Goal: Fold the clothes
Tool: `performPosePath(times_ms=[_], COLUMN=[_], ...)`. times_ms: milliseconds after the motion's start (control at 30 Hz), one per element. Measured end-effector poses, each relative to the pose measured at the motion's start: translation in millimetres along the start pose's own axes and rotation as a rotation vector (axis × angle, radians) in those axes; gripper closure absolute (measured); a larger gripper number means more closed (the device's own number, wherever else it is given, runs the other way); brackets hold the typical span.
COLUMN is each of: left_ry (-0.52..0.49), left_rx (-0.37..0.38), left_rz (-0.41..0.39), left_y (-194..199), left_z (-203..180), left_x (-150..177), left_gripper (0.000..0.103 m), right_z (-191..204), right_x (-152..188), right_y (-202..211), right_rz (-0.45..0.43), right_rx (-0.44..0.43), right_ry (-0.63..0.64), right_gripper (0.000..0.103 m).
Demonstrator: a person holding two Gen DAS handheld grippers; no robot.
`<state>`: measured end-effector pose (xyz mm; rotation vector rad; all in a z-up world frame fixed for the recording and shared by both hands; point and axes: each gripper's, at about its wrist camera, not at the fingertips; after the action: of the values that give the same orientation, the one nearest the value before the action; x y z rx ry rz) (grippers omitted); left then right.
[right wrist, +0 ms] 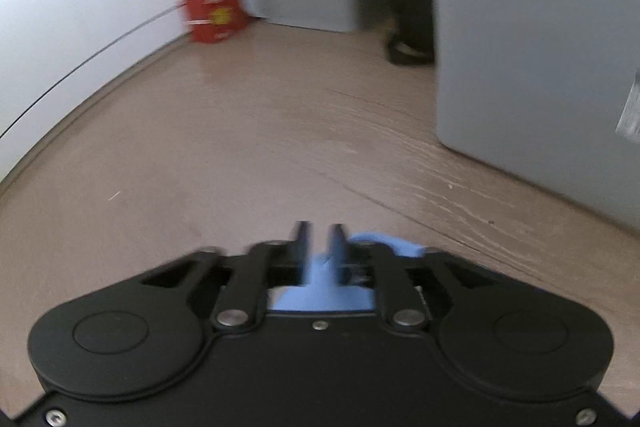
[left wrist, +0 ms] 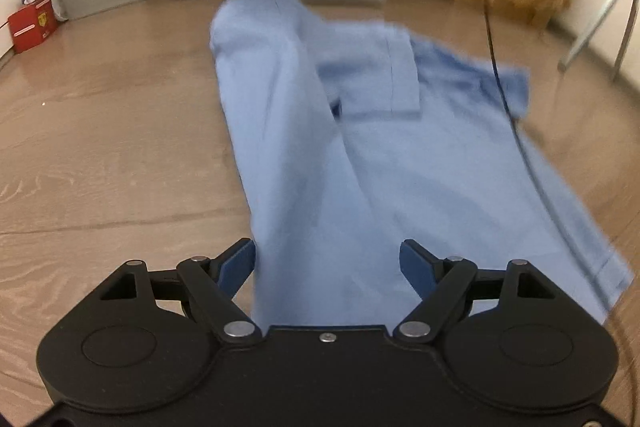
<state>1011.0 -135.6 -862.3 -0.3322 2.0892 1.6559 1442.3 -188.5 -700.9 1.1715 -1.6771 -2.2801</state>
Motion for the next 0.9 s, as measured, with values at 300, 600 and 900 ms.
performPosePath(times_ms=[300, 600, 900], left_ry=[0.151, -0.135, -0.312], left_rx=[0.038, 0.074, -0.329], left_rz=[-0.033, -0.014, 0.008], left_y=[-25.4, -75.6, -66.8], left_z=[126.4, 127.7, 124.7], left_x=[-106.4, -250.9, -295.4], left_gripper=[0.023, 0.017, 0.017], right_z=[81.0, 155.8, 193.0], right_x=[205.1, 290.1, 298.3], right_y=[100.0, 108.1, 109.1], right_rz=[0.114, 0.114, 0.036], right_rx=[-0.095, -0.297, -0.233], right_ry=[0.019, 0.034, 0.094], right_gripper=[0.034, 0.034, 0.034])
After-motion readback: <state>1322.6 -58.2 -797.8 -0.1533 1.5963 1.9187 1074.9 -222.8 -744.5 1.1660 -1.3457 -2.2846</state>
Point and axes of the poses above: each gripper's, at about its wrist camera, not at the fingertips, and y roughly against the way its jaws point, z to its left, x to its underside, and after that the axes turned 13 degrees about z, right-handed
